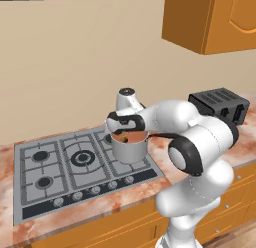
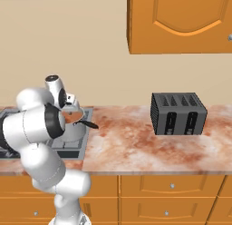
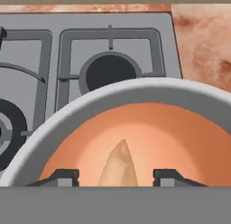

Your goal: Retrieve the fish from the fridge and place it on the saucepan with marinade on the stove.

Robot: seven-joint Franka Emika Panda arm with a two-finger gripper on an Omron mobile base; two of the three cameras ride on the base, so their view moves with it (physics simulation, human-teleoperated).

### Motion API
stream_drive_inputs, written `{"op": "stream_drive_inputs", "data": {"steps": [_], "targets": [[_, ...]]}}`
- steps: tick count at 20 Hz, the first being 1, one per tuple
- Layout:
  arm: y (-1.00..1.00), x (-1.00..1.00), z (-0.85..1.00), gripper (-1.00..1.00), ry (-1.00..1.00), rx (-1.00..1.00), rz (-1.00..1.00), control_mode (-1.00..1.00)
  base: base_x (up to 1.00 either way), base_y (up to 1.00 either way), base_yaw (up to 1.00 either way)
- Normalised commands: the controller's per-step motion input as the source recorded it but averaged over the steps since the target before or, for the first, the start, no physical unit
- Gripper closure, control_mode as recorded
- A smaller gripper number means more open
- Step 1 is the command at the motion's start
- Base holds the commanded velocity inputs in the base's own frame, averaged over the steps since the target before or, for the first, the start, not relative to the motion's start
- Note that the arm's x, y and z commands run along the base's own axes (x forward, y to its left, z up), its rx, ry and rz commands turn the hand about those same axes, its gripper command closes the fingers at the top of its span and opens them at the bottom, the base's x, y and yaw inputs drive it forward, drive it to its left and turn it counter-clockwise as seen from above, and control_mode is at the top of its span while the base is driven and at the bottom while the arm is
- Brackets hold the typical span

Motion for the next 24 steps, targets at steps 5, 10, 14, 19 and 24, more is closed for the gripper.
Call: {"op": "stream_drive_inputs", "data": {"steps": [5, 10, 14, 19, 24], "targets": [[-0.08, -0.28, 0.52, -1.0, -0.14, 0.08, -0.03, -1.0, 0.0, 0.0, 0.0], [0.0, -0.82, 1.0, -1.0, -0.35, 0.08, -0.09, -1.0, 0.0, 0.0, 0.0], [-0.17, -1.0, 0.88, -1.0, -0.43, 0.12, -0.02, -1.0, 0.0, 0.0, 0.0], [-0.42, -1.0, 0.2, -1.0, -0.44, 0.1, -0.01, -1.0, 0.0, 0.0, 0.0], [-0.26, -0.8, -0.13, -1.0, -0.27, 0.02, 0.02, -1.0, 0.0, 0.0, 0.0]]}}
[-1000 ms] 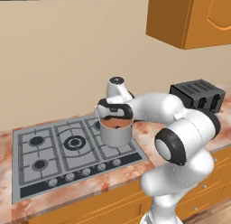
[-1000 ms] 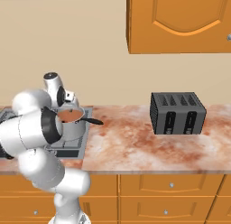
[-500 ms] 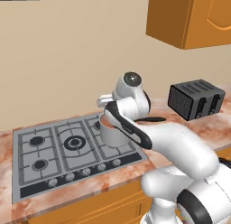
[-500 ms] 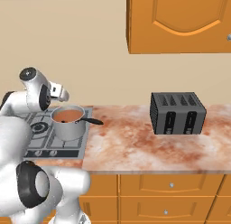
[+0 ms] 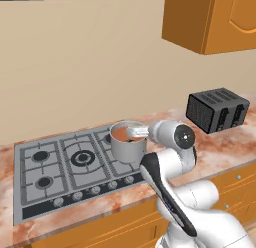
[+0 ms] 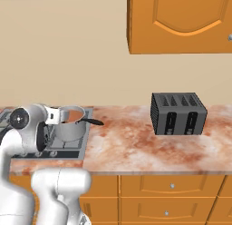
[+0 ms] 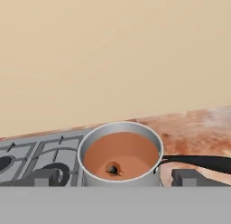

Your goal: Retrieve the fish from the fridge and place it on the saucepan with marinade on the stove.

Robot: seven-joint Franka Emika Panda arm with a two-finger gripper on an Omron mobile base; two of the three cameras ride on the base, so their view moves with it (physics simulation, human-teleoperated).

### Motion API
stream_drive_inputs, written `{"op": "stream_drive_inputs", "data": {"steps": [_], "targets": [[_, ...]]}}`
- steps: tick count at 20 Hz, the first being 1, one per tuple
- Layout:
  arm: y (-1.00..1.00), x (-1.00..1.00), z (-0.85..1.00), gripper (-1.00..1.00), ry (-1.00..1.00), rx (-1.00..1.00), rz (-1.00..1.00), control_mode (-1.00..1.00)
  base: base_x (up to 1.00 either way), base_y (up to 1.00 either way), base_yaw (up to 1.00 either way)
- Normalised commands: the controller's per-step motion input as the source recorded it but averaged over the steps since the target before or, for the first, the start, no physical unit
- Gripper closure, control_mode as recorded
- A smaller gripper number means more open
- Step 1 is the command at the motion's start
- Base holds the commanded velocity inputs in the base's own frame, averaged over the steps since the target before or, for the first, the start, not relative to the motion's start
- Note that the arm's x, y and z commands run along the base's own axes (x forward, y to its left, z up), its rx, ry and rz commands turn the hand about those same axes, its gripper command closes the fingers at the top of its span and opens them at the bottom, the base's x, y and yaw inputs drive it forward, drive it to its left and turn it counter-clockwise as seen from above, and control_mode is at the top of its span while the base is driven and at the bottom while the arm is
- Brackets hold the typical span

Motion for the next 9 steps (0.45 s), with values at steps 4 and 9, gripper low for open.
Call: {"op": "stream_drive_inputs", "data": {"steps": [4, 9], "targets": [[-0.03, -0.04, 0.01, -1.0, -0.06, -0.01, 0.0, -1.0, 0.0, 0.0, 0.0], [0.39, -0.94, 0.36, -1.0, -0.09, 0.0, 0.06, -1.0, 0.0, 0.0, 0.0]]}}
